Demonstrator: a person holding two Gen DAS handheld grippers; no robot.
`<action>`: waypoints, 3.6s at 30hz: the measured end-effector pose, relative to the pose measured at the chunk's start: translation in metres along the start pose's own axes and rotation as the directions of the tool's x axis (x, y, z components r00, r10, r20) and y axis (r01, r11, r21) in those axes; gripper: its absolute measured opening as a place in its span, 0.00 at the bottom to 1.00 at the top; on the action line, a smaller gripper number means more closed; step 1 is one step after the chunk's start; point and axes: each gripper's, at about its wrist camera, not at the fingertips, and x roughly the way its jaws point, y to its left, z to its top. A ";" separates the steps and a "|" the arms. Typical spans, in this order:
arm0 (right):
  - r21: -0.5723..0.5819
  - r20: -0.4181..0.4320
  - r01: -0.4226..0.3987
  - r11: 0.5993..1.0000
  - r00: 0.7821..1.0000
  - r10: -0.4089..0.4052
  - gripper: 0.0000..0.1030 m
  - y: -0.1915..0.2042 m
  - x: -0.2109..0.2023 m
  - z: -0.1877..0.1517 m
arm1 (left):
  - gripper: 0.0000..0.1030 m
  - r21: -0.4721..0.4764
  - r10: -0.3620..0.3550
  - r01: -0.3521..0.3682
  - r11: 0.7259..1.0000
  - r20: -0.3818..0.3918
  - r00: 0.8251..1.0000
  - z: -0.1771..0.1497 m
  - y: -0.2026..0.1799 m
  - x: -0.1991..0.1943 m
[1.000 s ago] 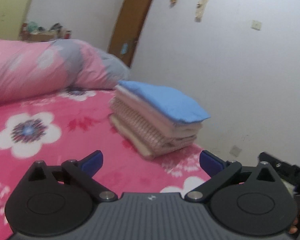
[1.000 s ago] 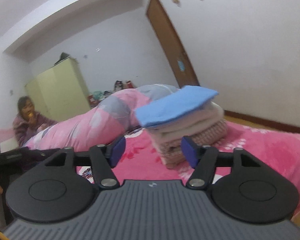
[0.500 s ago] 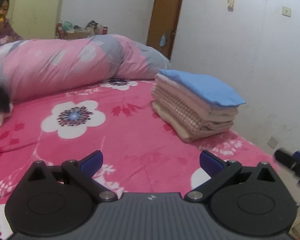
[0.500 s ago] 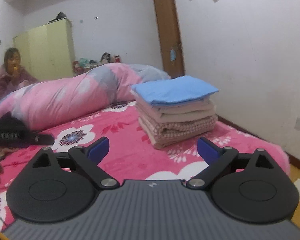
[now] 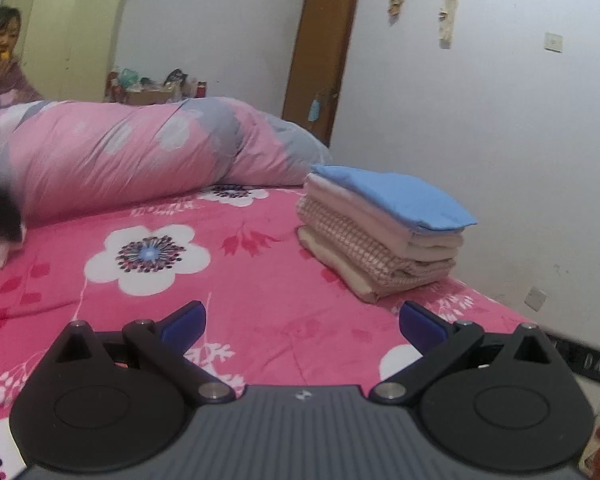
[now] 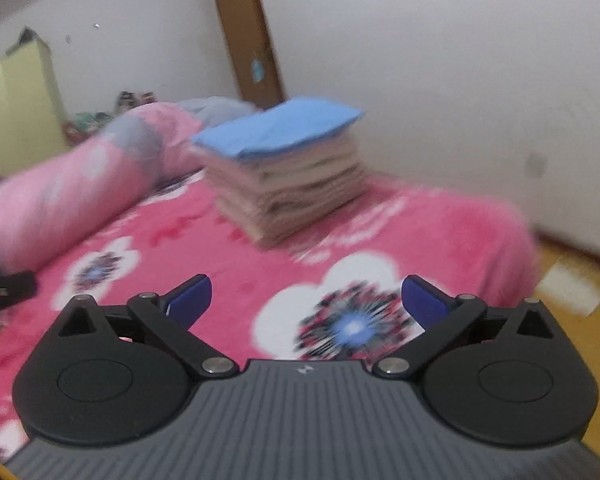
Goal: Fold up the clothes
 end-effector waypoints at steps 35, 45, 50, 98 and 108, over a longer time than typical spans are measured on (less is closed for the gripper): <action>-0.174 0.117 0.065 0.983 0.992 -0.045 0.99 0.010 -0.028 0.005 | 1.00 0.068 0.071 -0.065 0.996 -0.090 0.993 -0.019 -0.039 0.017; -0.162 0.094 0.061 0.985 0.995 -0.046 0.99 0.003 -0.020 0.003 | 1.00 0.104 0.075 -0.065 0.992 -0.095 0.993 -0.021 -0.046 0.019; -0.163 0.089 0.064 0.985 0.995 -0.050 0.99 0.001 -0.019 0.002 | 1.00 0.101 0.074 -0.063 0.993 -0.108 0.991 -0.022 -0.047 0.021; -0.246 0.214 -0.123 0.961 0.961 0.178 0.99 -0.037 0.086 0.077 | 1.00 0.214 0.117 -0.105 0.971 -0.044 0.992 0.017 -0.057 0.118; -0.437 0.093 -0.271 0.858 0.935 0.343 0.62 0.020 0.208 0.152 | 1.00 0.174 0.117 -0.102 0.980 -0.079 0.990 0.014 -0.030 0.184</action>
